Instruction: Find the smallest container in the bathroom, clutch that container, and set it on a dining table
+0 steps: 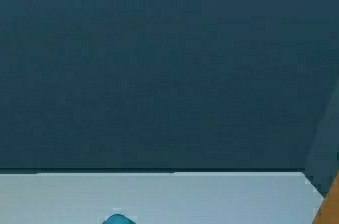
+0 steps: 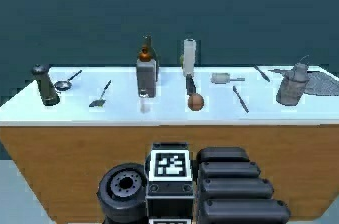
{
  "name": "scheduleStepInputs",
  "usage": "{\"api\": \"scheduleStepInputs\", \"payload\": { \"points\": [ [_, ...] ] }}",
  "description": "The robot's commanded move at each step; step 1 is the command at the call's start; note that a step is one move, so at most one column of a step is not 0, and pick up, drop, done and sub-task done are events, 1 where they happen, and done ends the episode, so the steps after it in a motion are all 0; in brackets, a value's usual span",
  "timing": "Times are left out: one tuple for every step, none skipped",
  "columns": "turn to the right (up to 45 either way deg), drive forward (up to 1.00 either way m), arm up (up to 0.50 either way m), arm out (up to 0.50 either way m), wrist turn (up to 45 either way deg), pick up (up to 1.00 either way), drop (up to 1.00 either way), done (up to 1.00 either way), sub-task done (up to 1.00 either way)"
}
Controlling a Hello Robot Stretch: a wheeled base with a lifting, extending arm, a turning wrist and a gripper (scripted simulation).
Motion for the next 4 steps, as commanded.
{"api": "scheduleStepInputs", "payload": {
  "points": [
    [0.0,0.30,0.00,0.00,0.0,0.00,0.00,0.00,0.00],
    [-45.0,0.00,0.00,0.00,0.0,0.00,0.00,0.00,0.00],
    [-42.0,0.00,0.00,0.00,0.0,0.00,0.00,0.00,0.00],
    [0.0,1.00,0.00,0.00,0.0,0.00,0.00,0.00,0.00]
  ]
}}
